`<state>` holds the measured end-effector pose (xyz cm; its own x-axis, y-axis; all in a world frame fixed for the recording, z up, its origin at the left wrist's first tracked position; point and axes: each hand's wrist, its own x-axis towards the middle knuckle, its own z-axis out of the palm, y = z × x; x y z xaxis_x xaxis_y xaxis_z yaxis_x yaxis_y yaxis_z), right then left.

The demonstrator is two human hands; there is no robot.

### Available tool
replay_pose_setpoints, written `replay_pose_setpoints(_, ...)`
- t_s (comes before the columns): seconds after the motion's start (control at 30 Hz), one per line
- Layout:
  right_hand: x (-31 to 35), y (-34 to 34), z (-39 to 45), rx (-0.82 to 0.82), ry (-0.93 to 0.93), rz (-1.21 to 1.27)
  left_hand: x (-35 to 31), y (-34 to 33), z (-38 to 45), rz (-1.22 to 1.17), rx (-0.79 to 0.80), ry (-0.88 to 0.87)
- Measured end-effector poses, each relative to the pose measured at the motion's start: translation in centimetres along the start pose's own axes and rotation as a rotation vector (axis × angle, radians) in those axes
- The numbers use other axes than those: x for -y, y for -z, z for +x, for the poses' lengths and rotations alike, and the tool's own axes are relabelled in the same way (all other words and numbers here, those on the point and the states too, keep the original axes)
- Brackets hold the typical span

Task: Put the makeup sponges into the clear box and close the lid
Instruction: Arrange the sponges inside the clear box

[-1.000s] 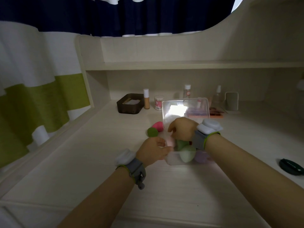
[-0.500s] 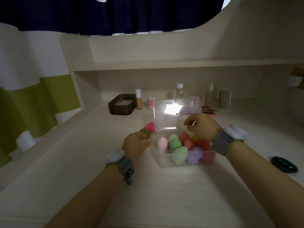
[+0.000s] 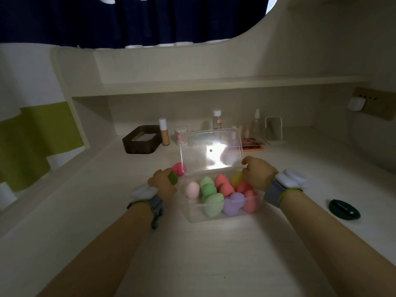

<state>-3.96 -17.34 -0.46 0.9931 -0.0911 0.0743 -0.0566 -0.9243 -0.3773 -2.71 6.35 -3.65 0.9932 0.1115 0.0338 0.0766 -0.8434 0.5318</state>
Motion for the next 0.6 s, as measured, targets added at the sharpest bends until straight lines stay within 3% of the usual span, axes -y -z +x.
replay_pose_setpoints(0.23, 0.3, -0.2, 0.0, 0.029, -0.104, 0.173, -0.6, -0.4, 0.7, -0.104, -0.127, 0.031)
replay_pose_setpoints(0.43, -0.2, -0.5, 0.0, 0.021, -0.087, 0.185, -0.6, -0.6, 1.0, -0.088, -0.159, 0.044)
replay_pose_setpoints(0.6, -0.1, -0.7, 0.1, 0.023, -0.091, 0.168, -0.3, -0.1, -0.3, -0.239, -0.270, 0.064)
